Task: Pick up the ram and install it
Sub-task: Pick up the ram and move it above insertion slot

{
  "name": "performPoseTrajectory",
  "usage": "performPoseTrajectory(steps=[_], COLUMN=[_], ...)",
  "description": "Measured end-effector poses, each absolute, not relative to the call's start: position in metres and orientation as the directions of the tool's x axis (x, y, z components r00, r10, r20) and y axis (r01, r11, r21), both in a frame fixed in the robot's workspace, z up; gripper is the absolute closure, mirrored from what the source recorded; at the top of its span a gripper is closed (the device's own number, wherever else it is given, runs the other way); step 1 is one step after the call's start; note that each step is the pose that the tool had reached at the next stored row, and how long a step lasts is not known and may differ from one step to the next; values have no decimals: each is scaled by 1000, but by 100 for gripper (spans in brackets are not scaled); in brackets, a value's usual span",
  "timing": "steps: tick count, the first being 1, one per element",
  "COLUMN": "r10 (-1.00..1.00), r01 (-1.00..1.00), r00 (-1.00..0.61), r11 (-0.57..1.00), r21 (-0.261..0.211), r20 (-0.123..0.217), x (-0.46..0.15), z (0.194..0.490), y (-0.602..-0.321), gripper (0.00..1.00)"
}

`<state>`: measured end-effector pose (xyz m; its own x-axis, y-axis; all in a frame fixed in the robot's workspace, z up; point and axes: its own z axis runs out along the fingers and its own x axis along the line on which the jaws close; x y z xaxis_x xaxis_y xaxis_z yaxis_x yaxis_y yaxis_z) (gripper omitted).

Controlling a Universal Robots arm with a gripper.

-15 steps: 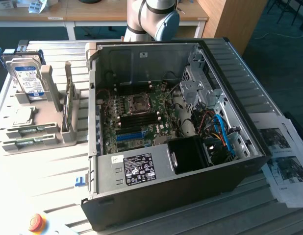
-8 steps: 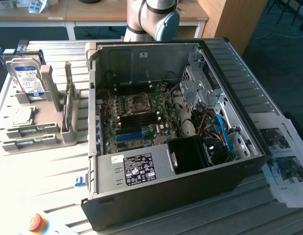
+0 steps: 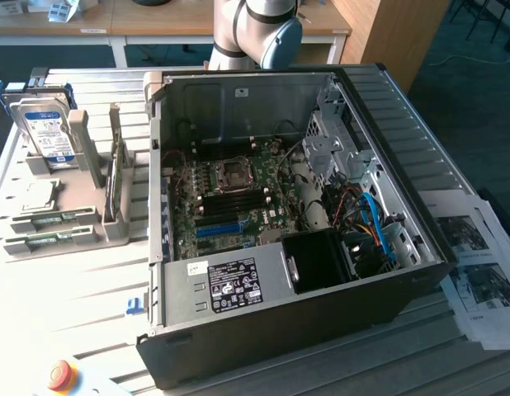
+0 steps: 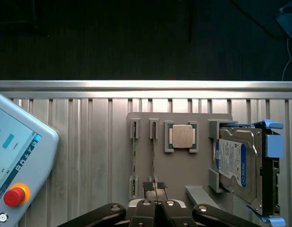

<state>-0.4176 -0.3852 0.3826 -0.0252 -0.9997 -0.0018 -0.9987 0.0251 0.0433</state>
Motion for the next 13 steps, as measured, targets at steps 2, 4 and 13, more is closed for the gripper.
performPoseTrajectory(steps=[2,4,13], r10=[-1000,-1000,-1000], r01=[-999,-999,-999], r00=[-25,-25,-25], r11=[25,25,25], r21=[43,42,42], r20=[-2,-2,-2], x=[-418,-418,-418], z=[381,378,365], y=[-385,-385,-385], gripper=[90,90,90])
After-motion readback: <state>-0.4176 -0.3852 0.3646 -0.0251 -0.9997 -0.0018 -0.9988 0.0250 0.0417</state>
